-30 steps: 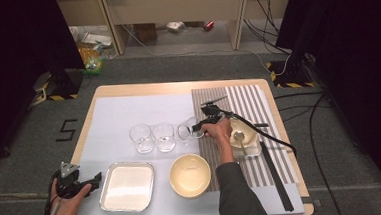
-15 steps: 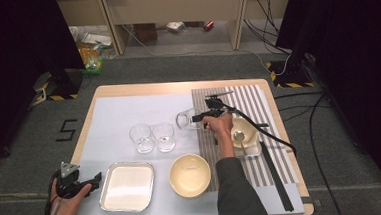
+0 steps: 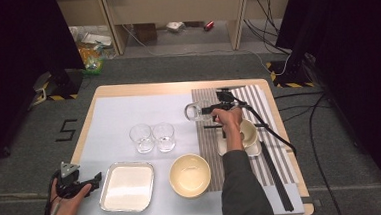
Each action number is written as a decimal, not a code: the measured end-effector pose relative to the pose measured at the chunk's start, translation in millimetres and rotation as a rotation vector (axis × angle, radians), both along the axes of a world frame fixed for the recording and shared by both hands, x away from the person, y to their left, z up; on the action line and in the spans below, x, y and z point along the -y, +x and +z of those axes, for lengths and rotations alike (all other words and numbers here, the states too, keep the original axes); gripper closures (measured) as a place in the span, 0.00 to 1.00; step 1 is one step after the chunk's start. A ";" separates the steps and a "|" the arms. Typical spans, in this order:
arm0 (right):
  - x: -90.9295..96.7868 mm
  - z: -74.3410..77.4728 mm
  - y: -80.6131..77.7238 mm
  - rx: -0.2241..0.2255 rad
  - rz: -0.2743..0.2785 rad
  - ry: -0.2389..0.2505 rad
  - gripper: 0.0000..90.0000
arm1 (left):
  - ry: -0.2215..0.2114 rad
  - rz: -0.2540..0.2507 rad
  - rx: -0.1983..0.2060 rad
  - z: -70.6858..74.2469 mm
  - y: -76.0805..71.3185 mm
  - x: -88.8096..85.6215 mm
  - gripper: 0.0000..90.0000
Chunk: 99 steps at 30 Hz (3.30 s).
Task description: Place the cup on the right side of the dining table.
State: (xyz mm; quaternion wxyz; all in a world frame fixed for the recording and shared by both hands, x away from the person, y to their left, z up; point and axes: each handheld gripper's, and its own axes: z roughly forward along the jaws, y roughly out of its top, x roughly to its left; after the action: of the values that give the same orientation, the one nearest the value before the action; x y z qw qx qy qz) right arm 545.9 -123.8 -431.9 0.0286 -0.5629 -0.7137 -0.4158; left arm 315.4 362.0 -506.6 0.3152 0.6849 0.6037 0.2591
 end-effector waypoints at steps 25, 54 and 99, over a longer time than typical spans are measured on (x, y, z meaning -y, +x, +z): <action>36.9 -4.9 6.6 -0.020 -0.095 -0.008 0.95 | 0.001 0.002 0.002 -0.1 -0.1 0.2 0.15; 32.4 -10.8 7.1 -0.035 -0.112 -0.140 0.92 | 0.002 0.002 0.000 0.0 -0.2 0.3 0.15; 36.1 4.6 0.0 -0.020 -0.122 -0.095 0.55 | 0.004 0.001 0.000 0.0 -0.2 0.4 0.15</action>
State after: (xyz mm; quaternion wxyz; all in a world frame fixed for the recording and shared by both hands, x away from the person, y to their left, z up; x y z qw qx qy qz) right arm 546.0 -159.9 -427.3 -0.0164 -0.6100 -0.6969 -0.3768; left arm 315.2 361.6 -506.6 0.3136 0.6852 0.6035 0.2606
